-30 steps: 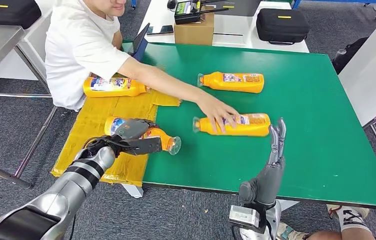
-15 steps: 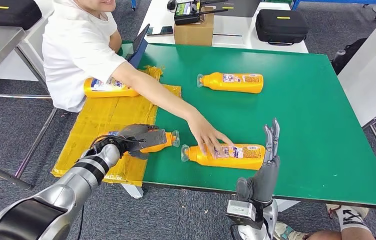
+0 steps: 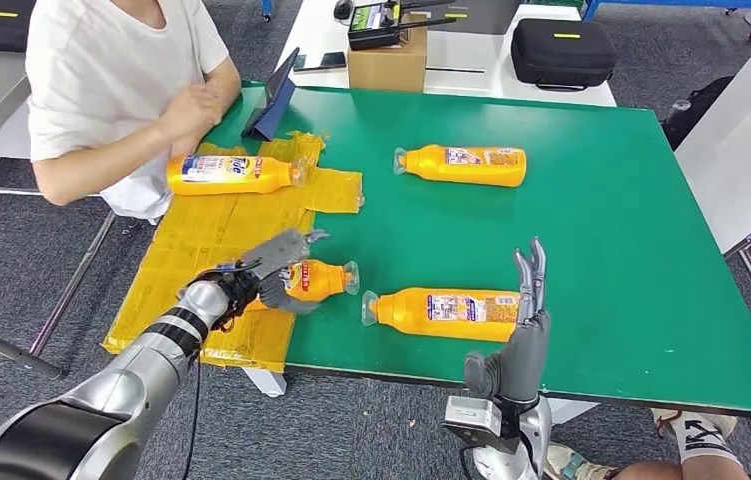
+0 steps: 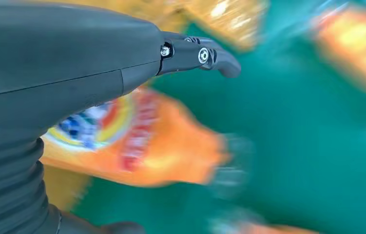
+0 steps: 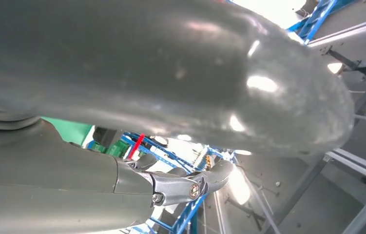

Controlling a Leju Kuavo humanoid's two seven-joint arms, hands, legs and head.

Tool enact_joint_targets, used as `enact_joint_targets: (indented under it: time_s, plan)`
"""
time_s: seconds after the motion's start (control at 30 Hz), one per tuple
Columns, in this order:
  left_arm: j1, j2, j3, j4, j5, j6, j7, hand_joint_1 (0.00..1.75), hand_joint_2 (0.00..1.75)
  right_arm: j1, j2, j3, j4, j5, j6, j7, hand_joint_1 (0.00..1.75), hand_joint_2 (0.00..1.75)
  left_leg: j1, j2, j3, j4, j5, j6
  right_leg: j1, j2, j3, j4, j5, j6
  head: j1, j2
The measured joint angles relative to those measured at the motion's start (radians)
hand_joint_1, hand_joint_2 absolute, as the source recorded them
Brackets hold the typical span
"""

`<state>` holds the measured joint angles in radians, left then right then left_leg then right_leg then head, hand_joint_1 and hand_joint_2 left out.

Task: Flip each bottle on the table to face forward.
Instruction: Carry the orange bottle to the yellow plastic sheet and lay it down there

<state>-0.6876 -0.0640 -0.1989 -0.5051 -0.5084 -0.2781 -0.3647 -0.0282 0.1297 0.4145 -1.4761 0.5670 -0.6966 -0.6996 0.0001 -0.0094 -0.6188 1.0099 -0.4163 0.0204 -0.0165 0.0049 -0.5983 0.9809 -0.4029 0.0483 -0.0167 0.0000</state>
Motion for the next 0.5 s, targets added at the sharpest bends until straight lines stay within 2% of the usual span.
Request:
enact_joint_targets:
  time_s: [0.1,0.2,0.27,0.33,0.5]
  plan:
    - [0.063,-0.012,0.077,-0.127,0.199,-0.003,-0.080,0.00,1.75,0.000,0.003,-0.002,0.006,0.050,0.000,0.012,0.00,0.00,0.000,0.001,0.000,0.000,0.000,0.000,0.000,0.000,-0.001,0.000,0.000,0.000,0.000,0.000]
    - [0.090,-0.020,0.110,-0.186,0.251,0.003,-0.103,0.00,1.75,0.000,0.009,-0.003,0.012,0.069,0.000,0.020,0.00,0.00,0.000,0.000,0.000,0.000,0.000,0.000,0.000,0.001,-0.001,0.000,0.000,0.000,0.000,0.000]
    - [0.127,-0.027,0.127,-0.260,0.275,0.010,-0.079,0.00,1.75,0.003,0.006,-0.003,0.019,0.059,0.000,0.017,0.00,0.87,0.000,0.000,-0.001,0.000,0.000,0.000,0.000,0.001,-0.001,0.000,0.000,0.000,0.000,0.000]
    - [0.193,-0.040,0.154,-0.403,0.334,0.029,-0.045,0.00,1.75,0.008,-0.008,-0.006,0.039,0.043,0.000,0.010,0.00,1.75,0.000,0.000,-0.002,0.000,-0.001,0.000,0.000,0.000,-0.001,0.000,-0.001,0.000,0.000,0.000]
    - [0.336,-0.052,0.172,-0.705,0.577,0.113,-0.078,0.00,1.75,0.016,-0.039,-0.019,0.126,0.091,0.023,0.025,0.00,1.75,0.000,0.001,-0.002,0.000,-0.001,0.000,0.000,0.002,-0.003,-0.001,-0.001,0.000,0.000,0.000]
